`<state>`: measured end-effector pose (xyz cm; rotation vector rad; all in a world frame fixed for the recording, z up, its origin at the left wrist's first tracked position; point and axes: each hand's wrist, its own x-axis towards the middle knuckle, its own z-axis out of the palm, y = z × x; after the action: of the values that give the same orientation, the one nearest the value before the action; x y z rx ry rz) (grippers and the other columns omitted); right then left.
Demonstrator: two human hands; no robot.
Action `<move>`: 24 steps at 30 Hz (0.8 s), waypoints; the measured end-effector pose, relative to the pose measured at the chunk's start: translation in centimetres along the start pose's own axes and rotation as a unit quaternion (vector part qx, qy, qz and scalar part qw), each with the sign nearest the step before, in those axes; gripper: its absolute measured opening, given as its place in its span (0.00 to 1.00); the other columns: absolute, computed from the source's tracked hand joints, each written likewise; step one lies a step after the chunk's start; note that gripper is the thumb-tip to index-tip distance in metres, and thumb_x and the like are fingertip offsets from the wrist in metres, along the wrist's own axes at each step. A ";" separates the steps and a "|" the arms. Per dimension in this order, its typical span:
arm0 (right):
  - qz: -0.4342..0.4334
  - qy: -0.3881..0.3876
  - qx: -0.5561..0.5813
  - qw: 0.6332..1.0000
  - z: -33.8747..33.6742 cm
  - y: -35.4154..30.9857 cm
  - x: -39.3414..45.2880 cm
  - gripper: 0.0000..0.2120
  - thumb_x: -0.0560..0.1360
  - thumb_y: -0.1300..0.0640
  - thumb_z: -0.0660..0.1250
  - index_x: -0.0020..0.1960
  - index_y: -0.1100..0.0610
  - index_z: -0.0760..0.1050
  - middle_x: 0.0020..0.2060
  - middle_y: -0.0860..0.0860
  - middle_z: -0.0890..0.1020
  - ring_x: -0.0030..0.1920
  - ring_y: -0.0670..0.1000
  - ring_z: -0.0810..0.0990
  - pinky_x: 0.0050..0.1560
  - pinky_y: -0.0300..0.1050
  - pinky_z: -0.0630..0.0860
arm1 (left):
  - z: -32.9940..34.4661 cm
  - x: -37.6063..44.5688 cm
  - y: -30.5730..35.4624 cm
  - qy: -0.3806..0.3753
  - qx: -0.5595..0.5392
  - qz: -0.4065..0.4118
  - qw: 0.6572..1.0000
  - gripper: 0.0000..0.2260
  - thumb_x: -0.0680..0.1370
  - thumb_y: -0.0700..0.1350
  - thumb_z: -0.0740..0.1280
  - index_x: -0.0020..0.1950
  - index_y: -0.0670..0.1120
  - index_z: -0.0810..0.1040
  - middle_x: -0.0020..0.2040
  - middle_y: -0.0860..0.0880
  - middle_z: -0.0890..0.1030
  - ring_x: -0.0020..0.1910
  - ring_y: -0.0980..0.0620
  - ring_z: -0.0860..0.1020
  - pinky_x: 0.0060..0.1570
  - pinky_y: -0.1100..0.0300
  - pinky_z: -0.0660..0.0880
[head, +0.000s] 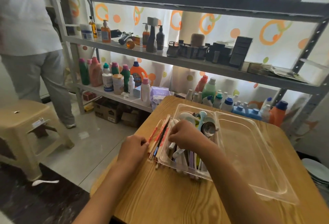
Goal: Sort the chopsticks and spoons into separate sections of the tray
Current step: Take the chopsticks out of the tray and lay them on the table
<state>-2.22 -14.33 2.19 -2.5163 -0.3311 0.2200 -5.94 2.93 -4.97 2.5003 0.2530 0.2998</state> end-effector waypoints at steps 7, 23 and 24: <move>0.023 -0.038 -0.042 0.998 0.9 0.7 0.0 0.02 0.73 0.59 0.71 0.43 0.57 0.82 0.36 0.52 0.84 0.36 0.47 0.84 0.40 0.43 0.84 | -0.4 -0.3 0.7 0.022 0.032 0.016 0.999 0.15 0.82 0.54 0.58 0.48 0.49 0.82 0.42 0.53 0.75 0.36 0.59 0.73 0.34 0.63 0.69; 0.034 -0.076 -0.133 0.988 1.3 0.7 -0.4 0.07 0.72 0.58 0.73 0.50 0.57 0.82 0.39 0.52 0.83 0.40 0.49 0.84 0.44 0.46 0.84 | -1.2 -1.3 5.2 -0.149 -0.150 -0.005 0.977 0.10 0.80 0.49 0.64 0.49 0.45 0.83 0.42 0.46 0.82 0.40 0.50 0.80 0.40 0.56 0.77; 0.031 -0.087 -0.155 0.984 1.2 0.5 -0.5 0.07 0.73 0.58 0.73 0.51 0.57 0.81 0.40 0.52 0.83 0.42 0.50 0.84 0.46 0.47 0.84 | -1.1 -1.4 5.3 -0.148 -0.145 -0.006 0.978 0.10 0.81 0.49 0.64 0.49 0.45 0.82 0.42 0.46 0.82 0.40 0.50 0.80 0.41 0.55 0.77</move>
<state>-2.83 -14.25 0.92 -2.8241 -0.3829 0.4447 -6.96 -1.06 -1.15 2.2152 0.0938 -0.0407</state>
